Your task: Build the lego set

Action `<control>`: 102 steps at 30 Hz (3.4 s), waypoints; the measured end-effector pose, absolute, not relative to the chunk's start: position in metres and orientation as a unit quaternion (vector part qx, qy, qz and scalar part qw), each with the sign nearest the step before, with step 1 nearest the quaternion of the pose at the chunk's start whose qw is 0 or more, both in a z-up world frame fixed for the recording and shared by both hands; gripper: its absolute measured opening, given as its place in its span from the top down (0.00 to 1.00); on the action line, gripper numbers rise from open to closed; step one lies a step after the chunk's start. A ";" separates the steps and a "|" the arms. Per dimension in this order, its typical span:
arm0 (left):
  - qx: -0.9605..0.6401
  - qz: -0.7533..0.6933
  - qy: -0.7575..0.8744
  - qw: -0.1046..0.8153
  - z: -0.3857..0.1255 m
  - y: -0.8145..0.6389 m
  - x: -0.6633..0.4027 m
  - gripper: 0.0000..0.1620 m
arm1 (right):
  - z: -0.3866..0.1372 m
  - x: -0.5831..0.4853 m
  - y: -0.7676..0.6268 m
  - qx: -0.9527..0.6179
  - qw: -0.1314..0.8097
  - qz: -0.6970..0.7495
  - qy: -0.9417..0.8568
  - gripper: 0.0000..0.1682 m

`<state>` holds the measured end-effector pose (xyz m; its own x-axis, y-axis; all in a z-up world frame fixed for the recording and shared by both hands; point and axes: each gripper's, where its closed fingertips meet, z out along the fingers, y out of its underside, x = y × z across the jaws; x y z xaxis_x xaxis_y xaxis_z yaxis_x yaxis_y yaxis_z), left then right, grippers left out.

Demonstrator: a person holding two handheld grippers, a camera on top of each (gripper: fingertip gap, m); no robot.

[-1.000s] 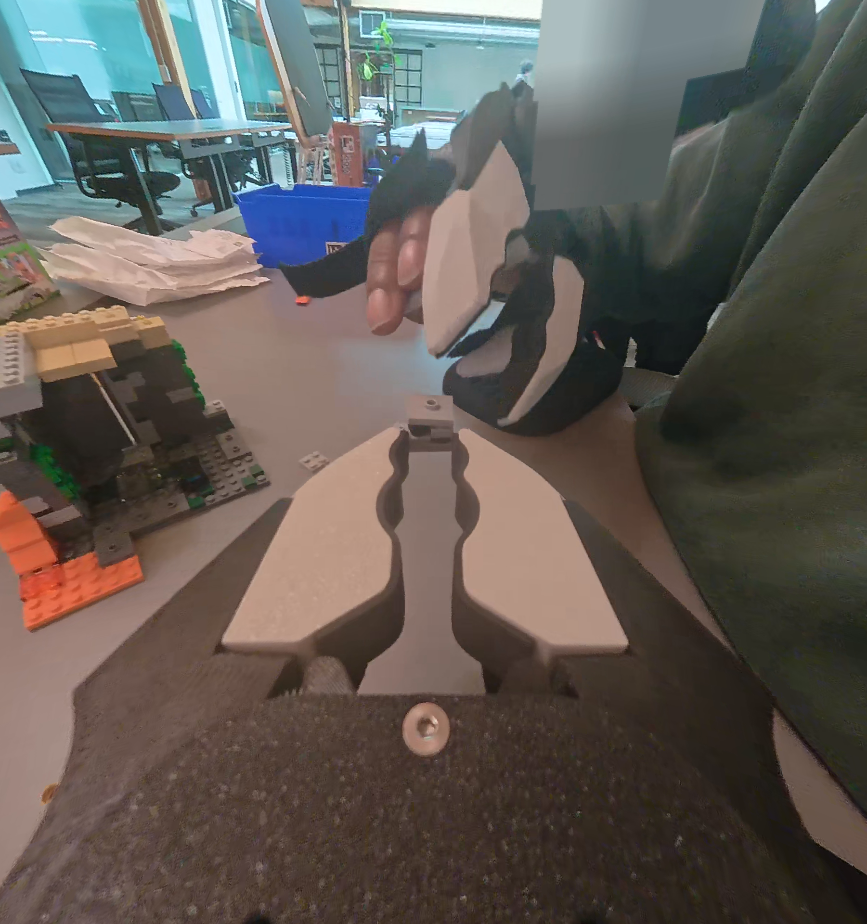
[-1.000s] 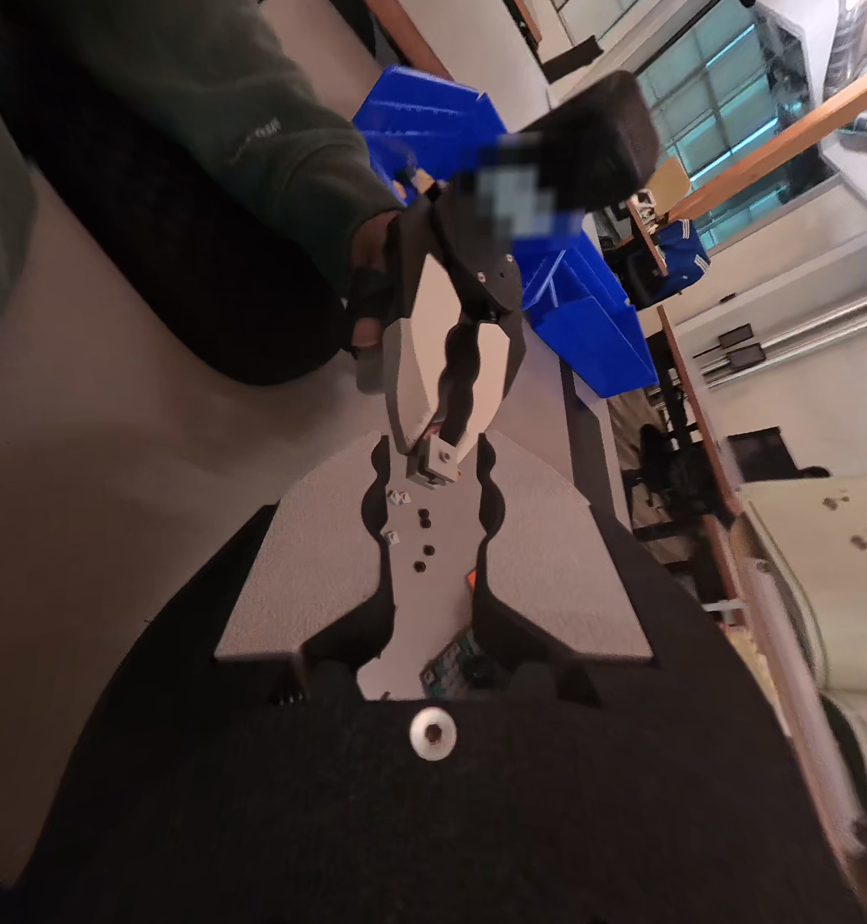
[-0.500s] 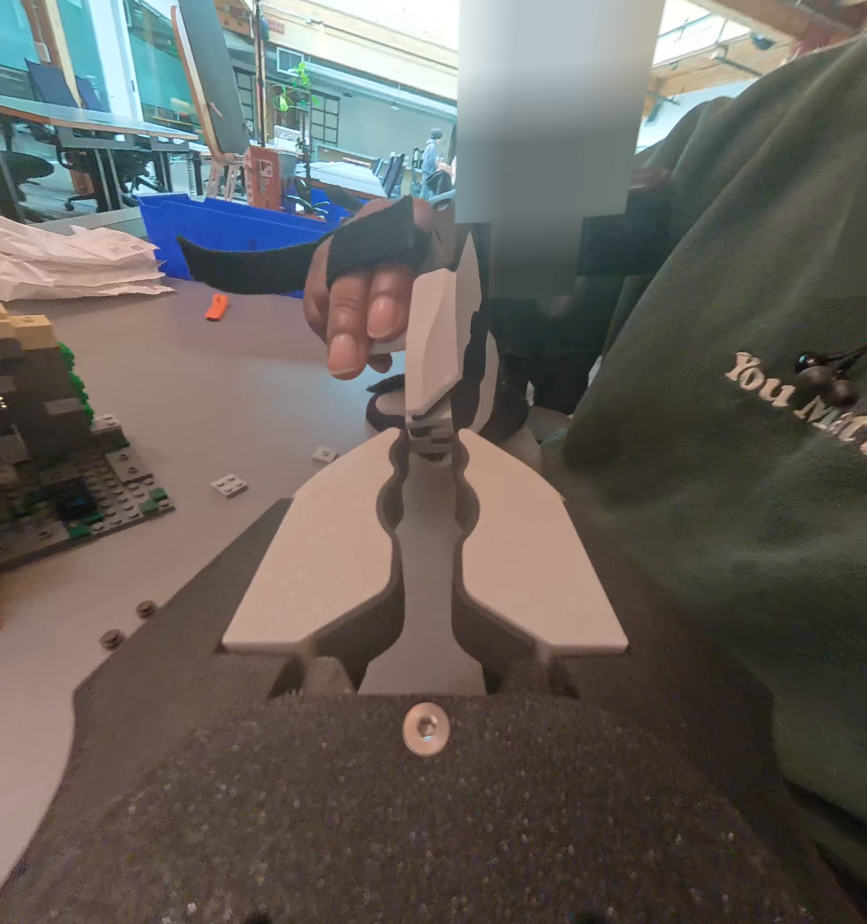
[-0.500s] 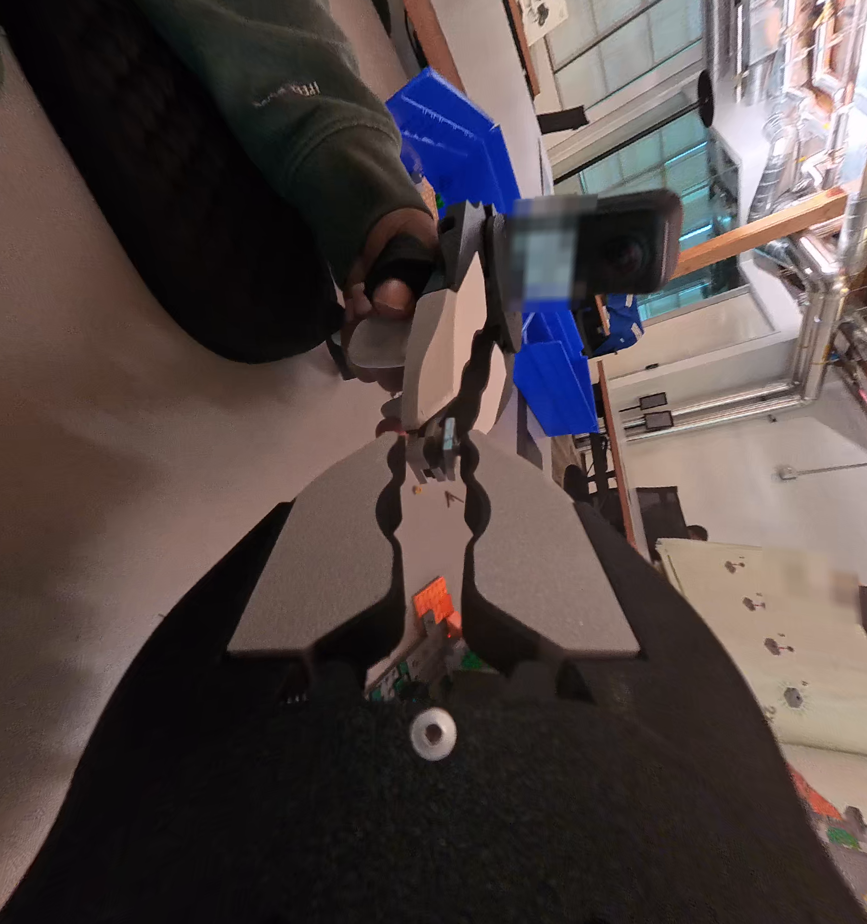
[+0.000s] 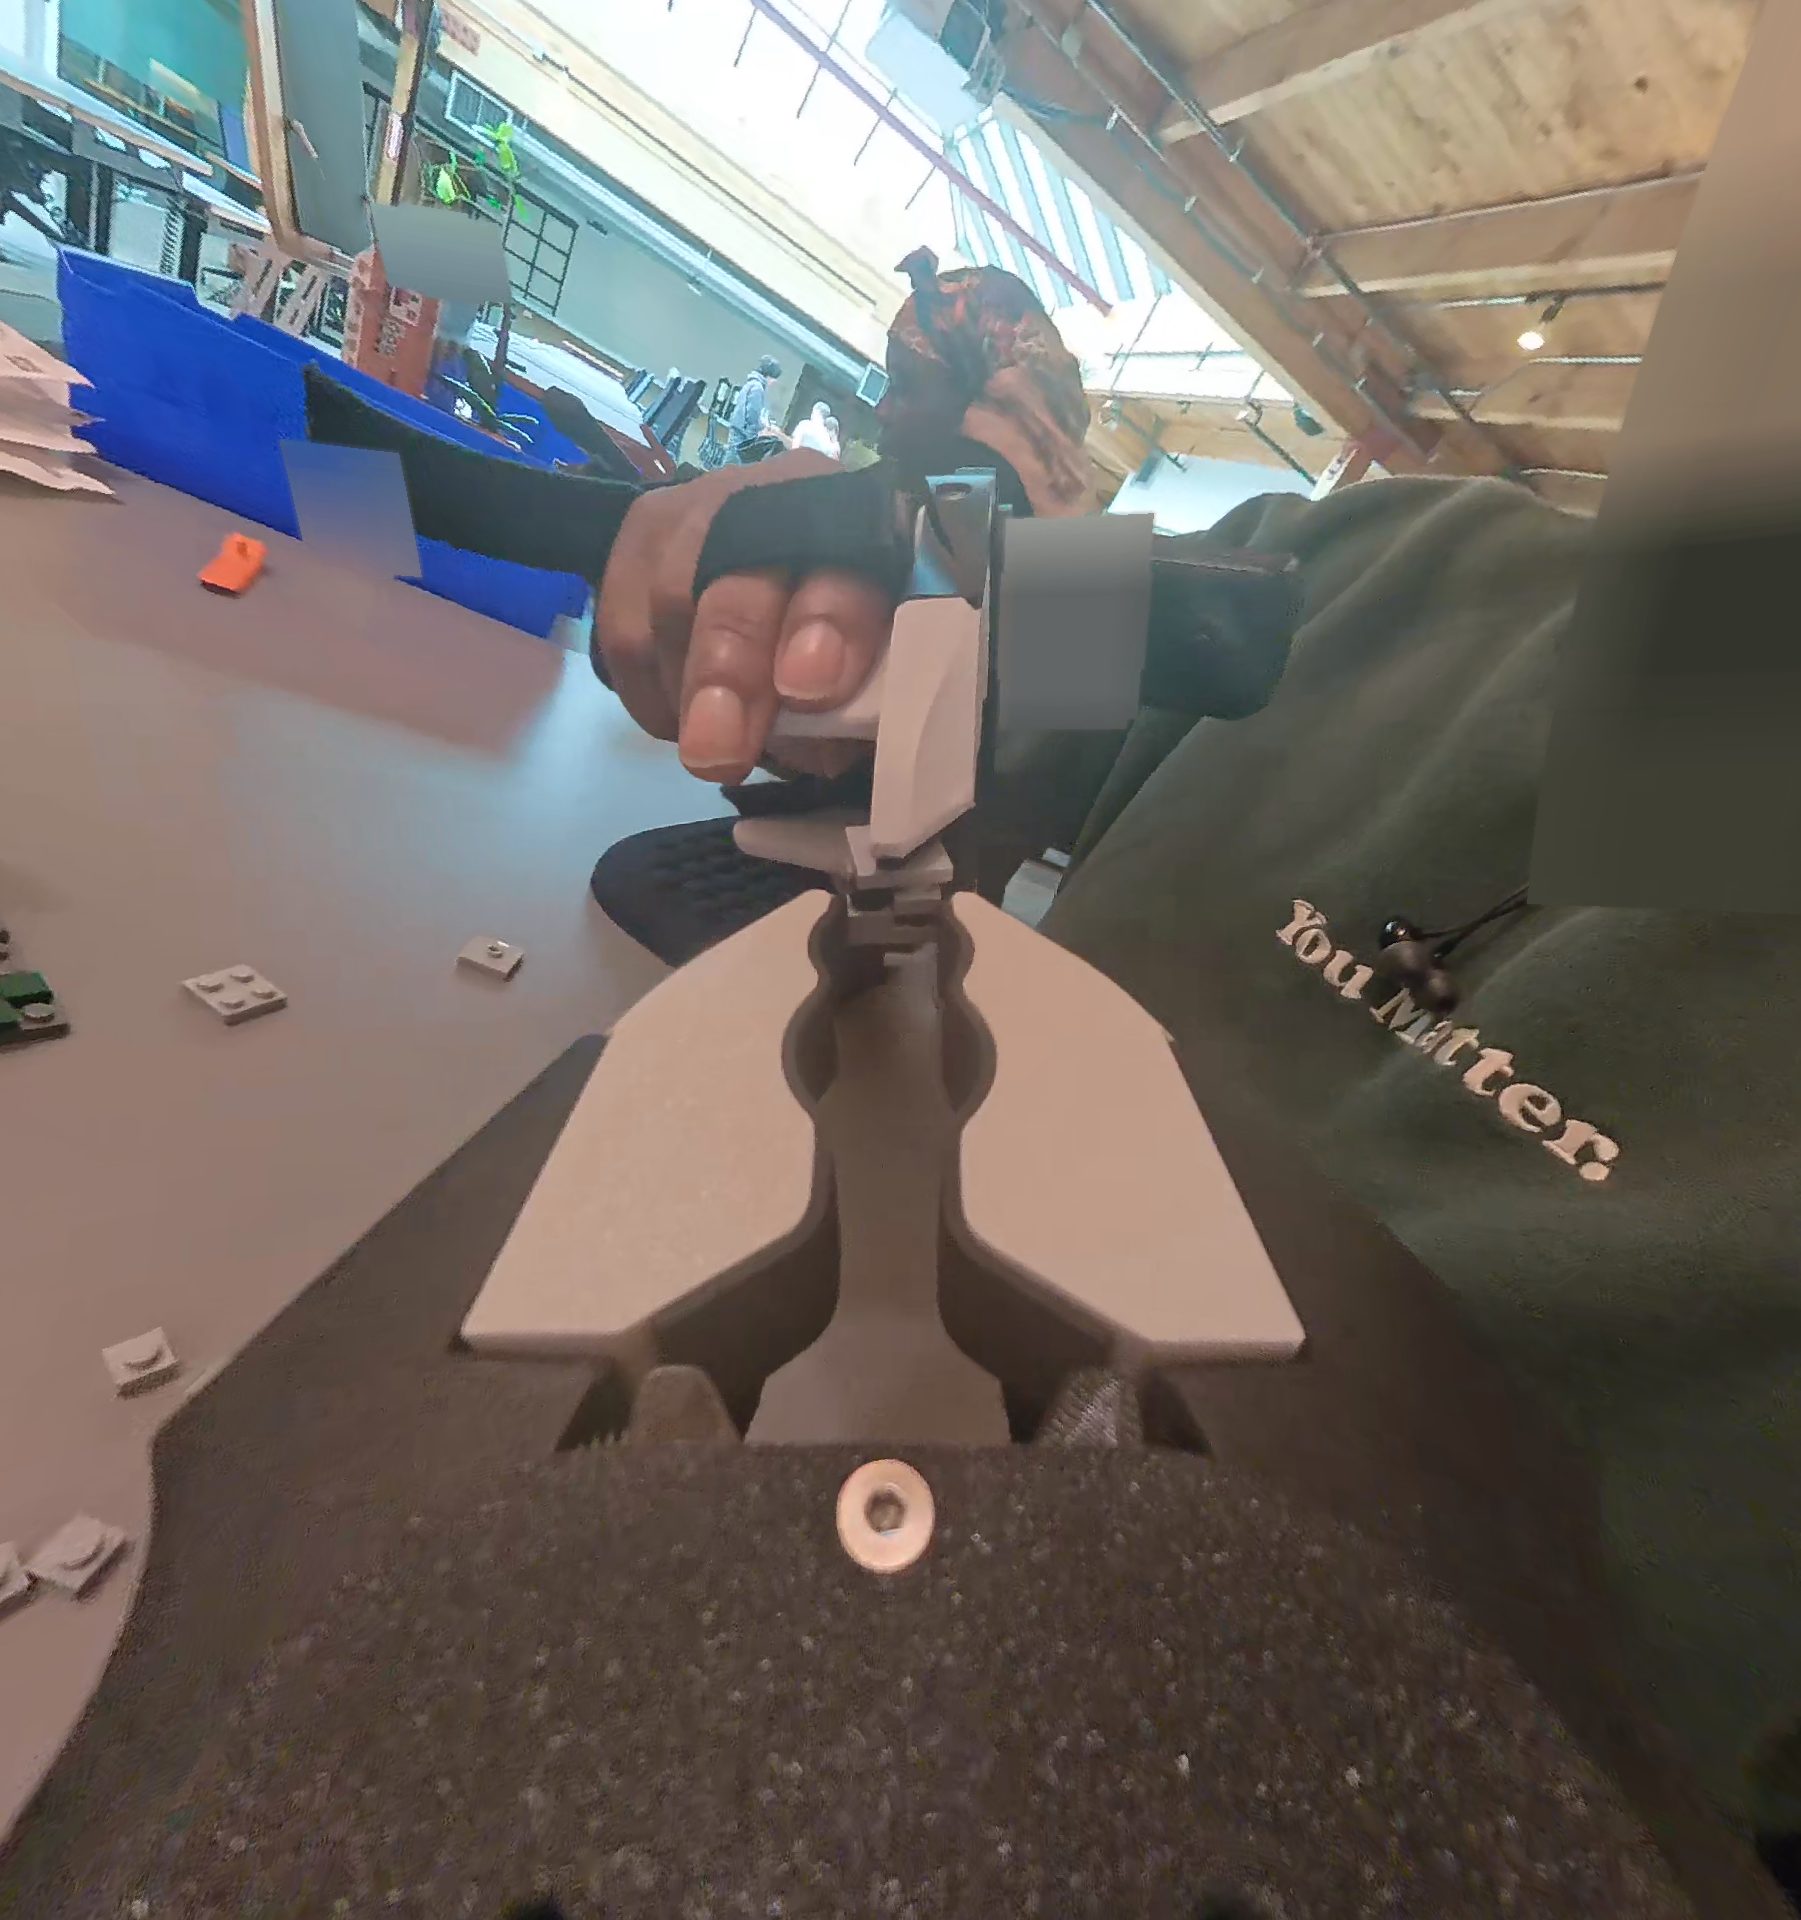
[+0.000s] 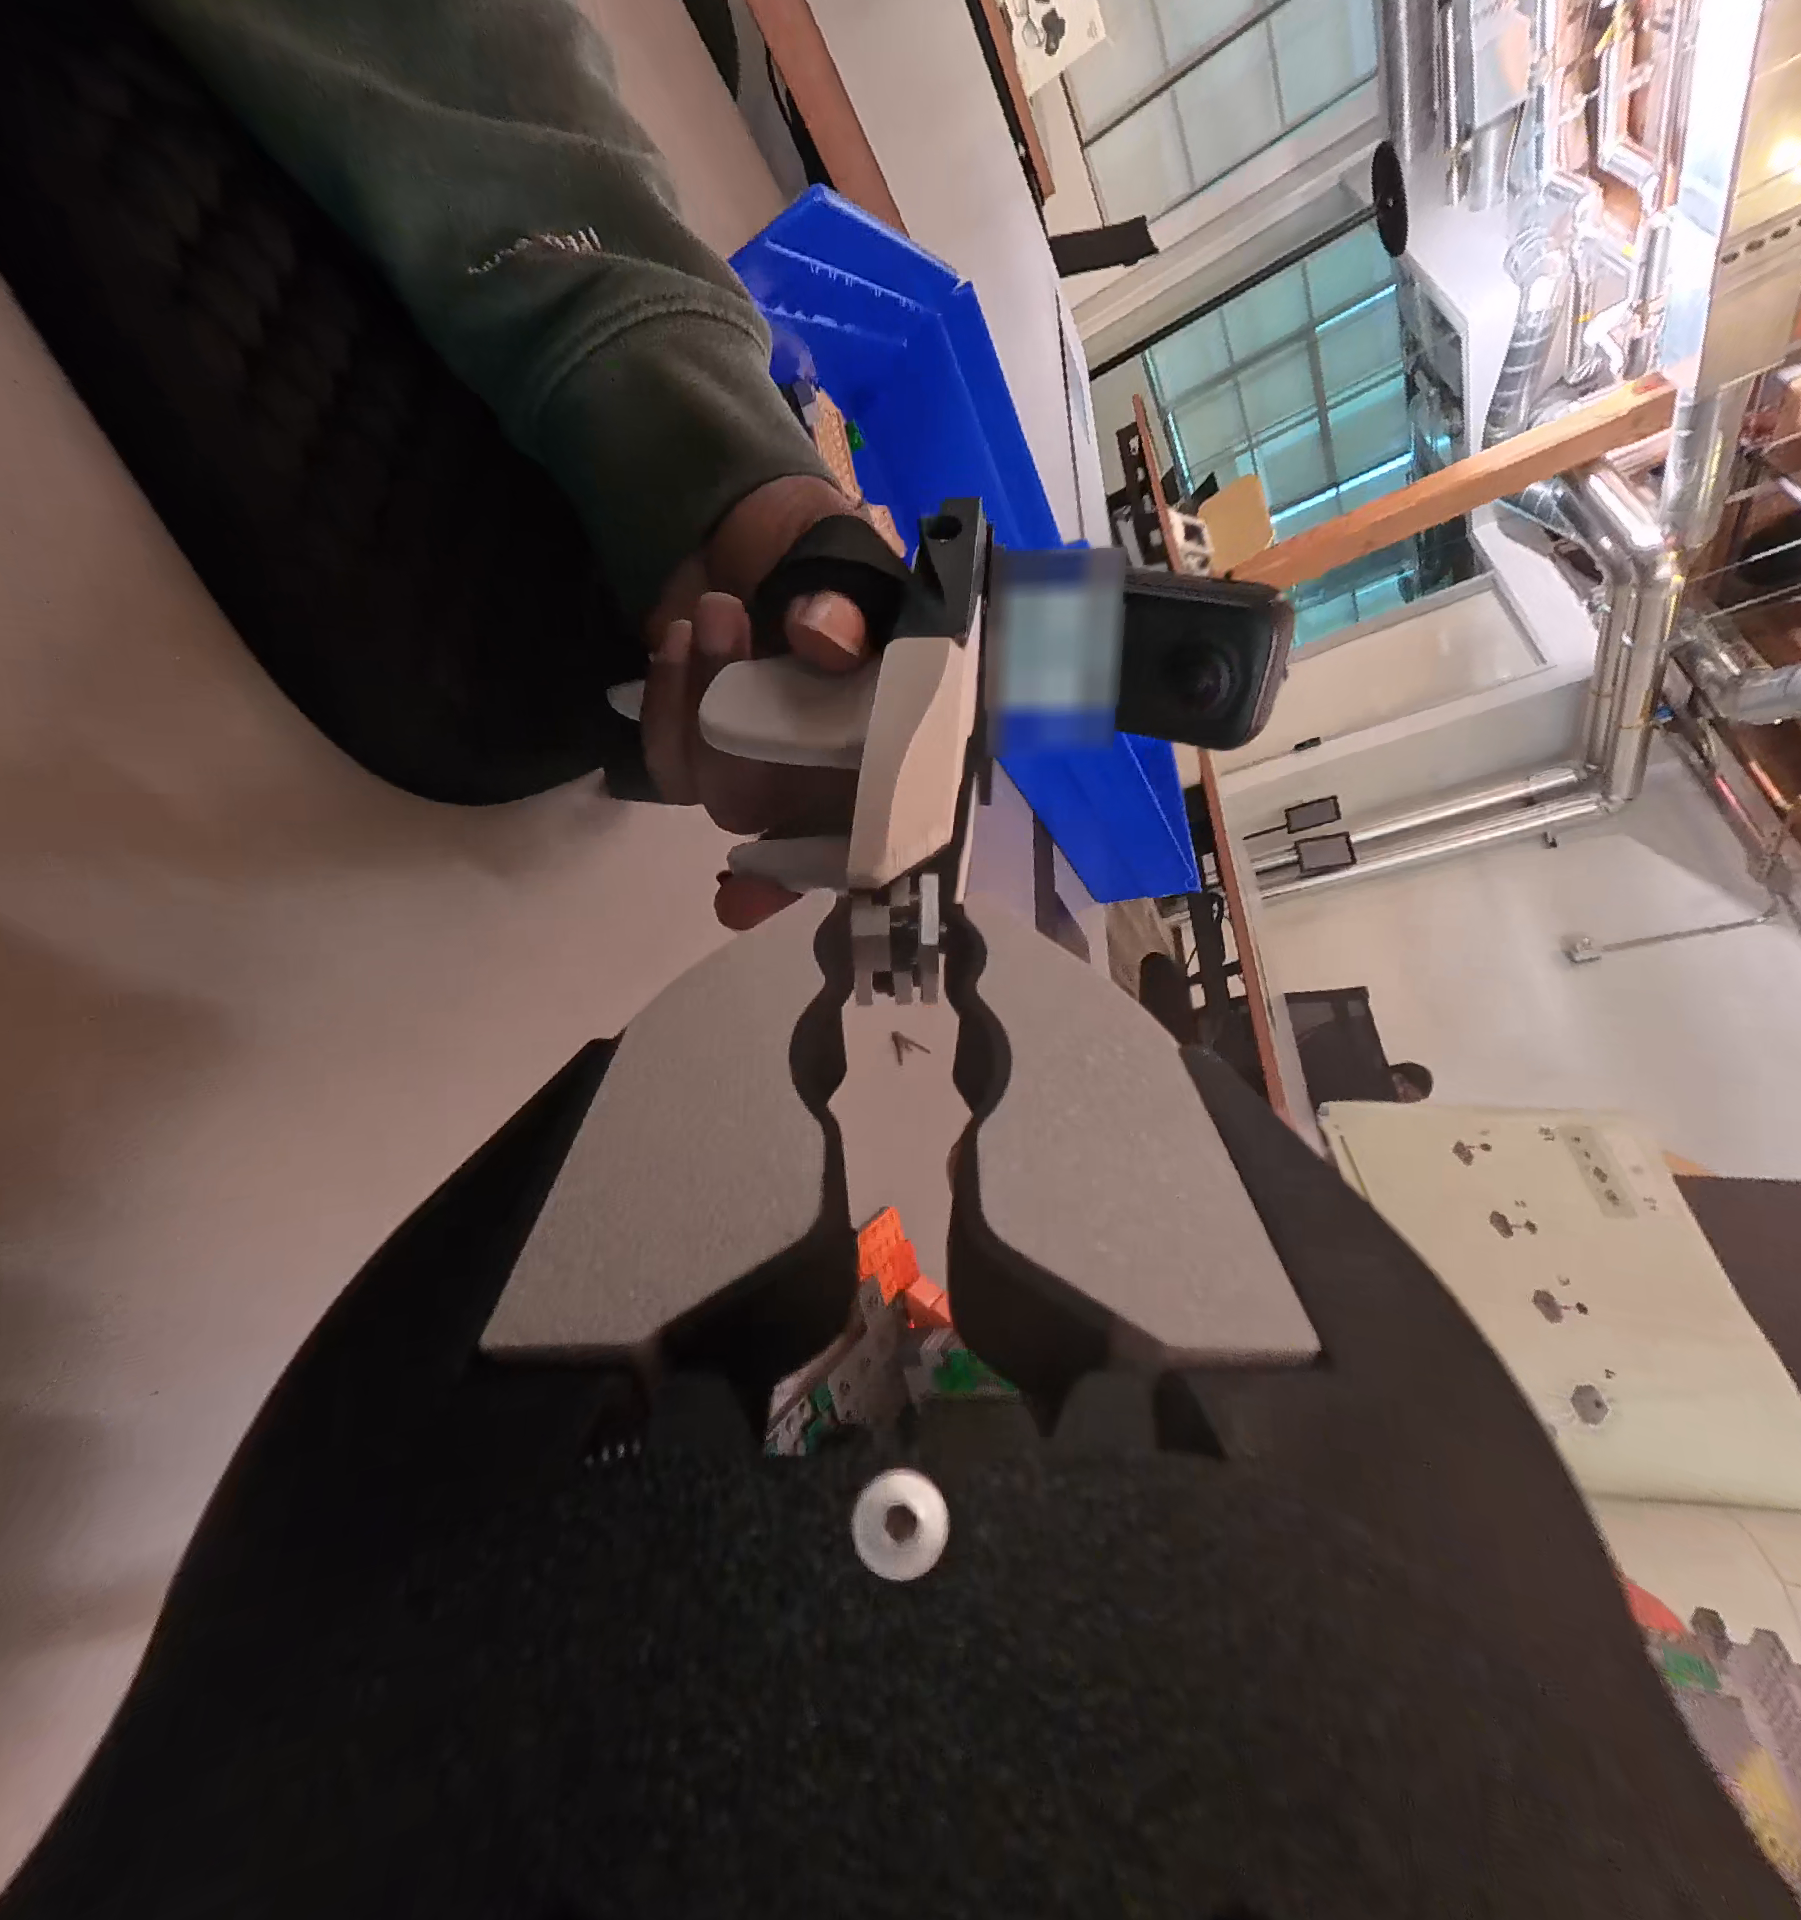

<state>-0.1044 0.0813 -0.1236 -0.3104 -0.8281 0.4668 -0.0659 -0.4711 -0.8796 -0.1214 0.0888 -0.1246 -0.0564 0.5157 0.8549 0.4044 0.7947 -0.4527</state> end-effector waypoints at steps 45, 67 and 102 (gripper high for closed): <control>-0.595 -0.699 0.318 0.236 -0.130 0.105 -0.095 0.90 | -0.136 -0.115 0.114 -0.367 0.597 0.064 -0.711 0.90; -0.562 -0.738 0.299 0.224 -0.117 0.103 -0.100 0.86 | -0.117 -0.111 0.113 -0.446 0.578 0.206 -0.652 0.90; -0.527 -0.412 0.504 0.546 -0.116 0.095 -0.084 0.94 | -0.100 -0.101 0.094 -0.470 0.533 0.458 -0.534 0.91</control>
